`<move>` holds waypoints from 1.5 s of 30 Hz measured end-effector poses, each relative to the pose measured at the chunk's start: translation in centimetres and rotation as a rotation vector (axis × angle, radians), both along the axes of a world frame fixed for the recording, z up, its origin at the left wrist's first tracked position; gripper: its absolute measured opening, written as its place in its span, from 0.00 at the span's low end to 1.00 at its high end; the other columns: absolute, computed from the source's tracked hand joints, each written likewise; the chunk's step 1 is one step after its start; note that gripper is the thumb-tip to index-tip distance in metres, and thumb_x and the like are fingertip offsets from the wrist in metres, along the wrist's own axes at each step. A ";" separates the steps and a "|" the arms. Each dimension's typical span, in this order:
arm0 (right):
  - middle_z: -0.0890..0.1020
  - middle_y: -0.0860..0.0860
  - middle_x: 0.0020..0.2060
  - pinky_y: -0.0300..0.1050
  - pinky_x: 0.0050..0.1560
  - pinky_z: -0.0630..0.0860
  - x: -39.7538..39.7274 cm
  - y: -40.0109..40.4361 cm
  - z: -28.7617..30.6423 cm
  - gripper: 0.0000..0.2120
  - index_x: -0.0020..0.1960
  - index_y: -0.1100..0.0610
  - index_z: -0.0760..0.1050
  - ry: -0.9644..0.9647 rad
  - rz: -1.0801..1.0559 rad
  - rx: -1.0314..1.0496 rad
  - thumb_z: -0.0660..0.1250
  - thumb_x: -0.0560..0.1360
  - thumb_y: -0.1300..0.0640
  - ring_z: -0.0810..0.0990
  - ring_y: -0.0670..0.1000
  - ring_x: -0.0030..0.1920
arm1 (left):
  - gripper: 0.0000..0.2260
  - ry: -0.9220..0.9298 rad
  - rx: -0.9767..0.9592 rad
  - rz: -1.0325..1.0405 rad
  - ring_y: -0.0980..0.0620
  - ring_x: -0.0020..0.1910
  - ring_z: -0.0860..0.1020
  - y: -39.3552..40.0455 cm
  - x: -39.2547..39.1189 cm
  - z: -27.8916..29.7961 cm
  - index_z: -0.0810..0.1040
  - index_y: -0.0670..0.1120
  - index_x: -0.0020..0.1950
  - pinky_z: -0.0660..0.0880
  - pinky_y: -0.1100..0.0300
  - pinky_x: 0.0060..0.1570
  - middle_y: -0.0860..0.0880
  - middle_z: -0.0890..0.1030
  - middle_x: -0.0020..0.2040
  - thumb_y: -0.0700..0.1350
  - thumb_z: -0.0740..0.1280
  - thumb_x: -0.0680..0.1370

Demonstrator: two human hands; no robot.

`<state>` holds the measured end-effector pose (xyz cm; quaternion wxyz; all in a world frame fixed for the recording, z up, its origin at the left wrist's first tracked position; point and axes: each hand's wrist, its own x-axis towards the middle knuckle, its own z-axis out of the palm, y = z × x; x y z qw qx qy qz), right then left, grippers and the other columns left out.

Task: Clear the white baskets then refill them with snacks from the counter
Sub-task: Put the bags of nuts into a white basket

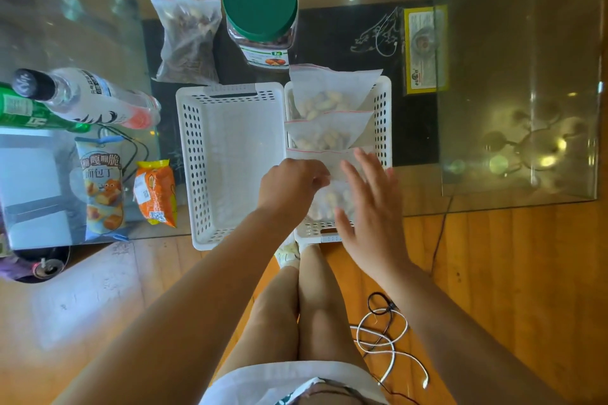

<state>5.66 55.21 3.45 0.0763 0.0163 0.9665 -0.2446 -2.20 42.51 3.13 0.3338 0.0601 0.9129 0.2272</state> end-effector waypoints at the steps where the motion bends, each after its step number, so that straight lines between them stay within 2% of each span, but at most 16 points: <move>1: 0.60 0.59 0.73 0.63 0.71 0.56 0.0 -0.4 -0.4 0.31 0.72 0.58 0.61 -0.034 0.054 0.039 0.67 0.72 0.54 0.55 0.59 0.74 | 0.08 0.008 0.020 0.017 0.46 0.50 0.80 -0.5 -0.1 0.2 0.81 0.53 0.53 0.72 0.59 0.44 0.50 0.84 0.50 0.47 0.64 0.77; 5: 0.43 0.55 0.73 0.62 0.72 0.41 -1.6 -1.3 -2.4 0.36 0.75 0.51 0.47 -0.175 0.128 0.126 0.62 0.74 0.44 0.43 0.59 0.74 | 0.09 0.102 0.118 0.189 0.48 0.51 0.81 -3.4 -0.6 1.0 0.82 0.51 0.54 0.77 0.56 0.52 0.50 0.84 0.53 0.44 0.64 0.77; 8: 0.35 0.52 0.72 0.59 0.72 0.33 -3.1 -0.9 -3.8 0.32 0.73 0.49 0.37 -0.264 0.138 0.209 0.49 0.77 0.40 0.35 0.56 0.74 | 0.16 0.227 0.031 0.331 0.49 0.62 0.75 -6.5 -0.7 0.6 0.74 0.49 0.65 0.70 0.58 0.60 0.49 0.77 0.64 0.40 0.63 0.77; 10: 0.33 0.52 0.72 0.60 0.71 0.33 -3.8 -0.7 -4.5 0.31 0.73 0.49 0.34 -0.311 0.145 0.264 0.40 0.77 0.38 0.34 0.56 0.74 | 0.24 0.186 -0.091 0.413 0.47 0.72 0.64 -8.7 -0.7 -0.2 0.63 0.47 0.73 0.62 0.53 0.69 0.47 0.66 0.73 0.39 0.63 0.77; 13: 0.34 0.53 0.73 0.59 0.71 0.33 -4.4 -0.9 -4.5 0.30 0.74 0.50 0.36 -0.316 0.148 0.270 0.40 0.77 0.38 0.35 0.57 0.74 | 0.30 0.026 -0.167 0.525 0.43 0.75 0.56 -11.2 -0.8 -1.3 0.54 0.44 0.76 0.55 0.47 0.72 0.43 0.57 0.77 0.38 0.63 0.77; 17: 0.38 0.56 0.74 0.58 0.71 0.33 -5.1 -1.2 -3.4 0.30 0.75 0.50 0.38 -0.243 0.156 0.245 0.41 0.78 0.39 0.36 0.56 0.74 | 0.26 -0.189 -0.036 0.639 0.38 0.64 0.72 -13.0 -0.9 -2.0 0.57 0.44 0.73 0.75 0.44 0.56 0.40 0.70 0.70 0.36 0.61 0.77; 19: 0.38 0.56 0.74 0.58 0.71 0.33 -5.8 -1.2 -3.1 0.30 0.75 0.49 0.36 -0.231 0.156 0.253 0.43 0.78 0.40 0.35 0.54 0.74 | 0.28 -0.281 0.003 0.656 0.40 0.64 0.73 -13.8 -1.0 -2.3 0.54 0.47 0.75 0.75 0.50 0.49 0.41 0.69 0.71 0.36 0.60 0.78; 21: 0.36 0.55 0.74 0.59 0.71 0.33 -6.6 -1.4 -3.1 0.30 0.74 0.48 0.33 -0.261 0.162 0.280 0.41 0.78 0.40 0.34 0.55 0.74 | 0.30 -0.311 0.025 0.675 0.41 0.65 0.72 -14.4 -1.1 -2.6 0.53 0.48 0.76 0.72 0.54 0.50 0.42 0.68 0.72 0.37 0.61 0.78; 24: 0.32 0.52 0.72 0.60 0.71 0.32 -7.6 -1.6 -3.3 0.30 0.73 0.47 0.30 -0.325 0.164 0.302 0.37 0.77 0.38 0.31 0.55 0.73 | 0.27 -0.302 0.043 0.743 0.41 0.62 0.74 -15.1 -1.3 -3.3 0.59 0.48 0.74 0.71 0.53 0.49 0.42 0.72 0.69 0.37 0.62 0.77; 27: 0.31 0.52 0.72 0.59 0.71 0.32 -8.1 -2.2 -3.7 0.30 0.72 0.48 0.29 -0.354 0.146 0.328 0.38 0.77 0.39 0.30 0.54 0.73 | 0.20 -0.282 0.015 0.793 0.39 0.51 0.79 -16.1 -2.2 -4.1 0.70 0.48 0.68 0.76 0.51 0.47 0.41 0.80 0.57 0.40 0.59 0.76; 30: 0.32 0.52 0.72 0.59 0.71 0.32 -8.0 -2.6 -4.0 0.30 0.72 0.48 0.29 -0.385 0.122 0.370 0.41 0.77 0.41 0.30 0.54 0.73 | 0.15 -0.296 0.071 0.829 0.44 0.40 0.77 -17.1 -2.6 -4.5 0.77 0.49 0.61 0.79 0.44 0.49 0.47 0.80 0.40 0.42 0.60 0.76; 32: 0.33 0.53 0.73 0.59 0.72 0.33 -8.2 -3.0 -4.1 0.30 0.72 0.49 0.30 -0.392 0.104 0.387 0.41 0.77 0.41 0.31 0.54 0.73 | 0.12 -0.320 0.117 0.839 0.46 0.37 0.76 -17.7 -2.7 -4.8 0.79 0.49 0.57 0.79 0.41 0.49 0.51 0.77 0.33 0.42 0.61 0.76; 37: 0.38 0.54 0.75 0.59 0.73 0.35 -9.0 -4.2 -3.7 0.30 0.74 0.49 0.35 -0.412 0.032 0.371 0.43 0.77 0.42 0.34 0.55 0.74 | 0.08 -0.358 0.133 0.726 0.45 0.35 0.77 -18.6 -3.3 -4.8 0.80 0.53 0.44 0.80 0.44 0.46 0.48 0.76 0.32 0.43 0.62 0.76; 40: 0.48 0.58 0.76 0.61 0.74 0.41 -10.0 -6.2 -2.5 0.30 0.76 0.54 0.48 -0.316 -0.095 0.268 0.48 0.77 0.44 0.43 0.57 0.76 | 0.08 -0.376 0.138 0.686 0.45 0.33 0.77 -19.0 -3.7 -5.0 0.78 0.56 0.39 0.81 0.45 0.46 0.48 0.76 0.30 0.44 0.64 0.75; 42: 0.58 0.61 0.73 0.60 0.72 0.51 -11.0 -8.1 -1.4 0.27 0.74 0.56 0.58 -0.154 -0.160 0.190 0.57 0.77 0.49 0.52 0.57 0.73 | 0.07 -0.389 0.141 0.664 0.46 0.33 0.78 -19.2 -4.0 -5.1 0.80 0.55 0.43 0.81 0.46 0.45 0.48 0.78 0.31 0.44 0.64 0.75; 45: 0.69 0.59 0.66 0.49 0.66 0.61 -13.3 -11.5 -0.3 0.21 0.66 0.57 0.69 0.013 -0.076 0.048 0.64 0.74 0.59 0.63 0.54 0.66 | 0.10 -0.374 0.171 0.624 0.48 0.39 0.81 -19.6 -4.3 -5.2 0.81 0.51 0.54 0.80 0.49 0.47 0.49 0.82 0.39 0.42 0.67 0.74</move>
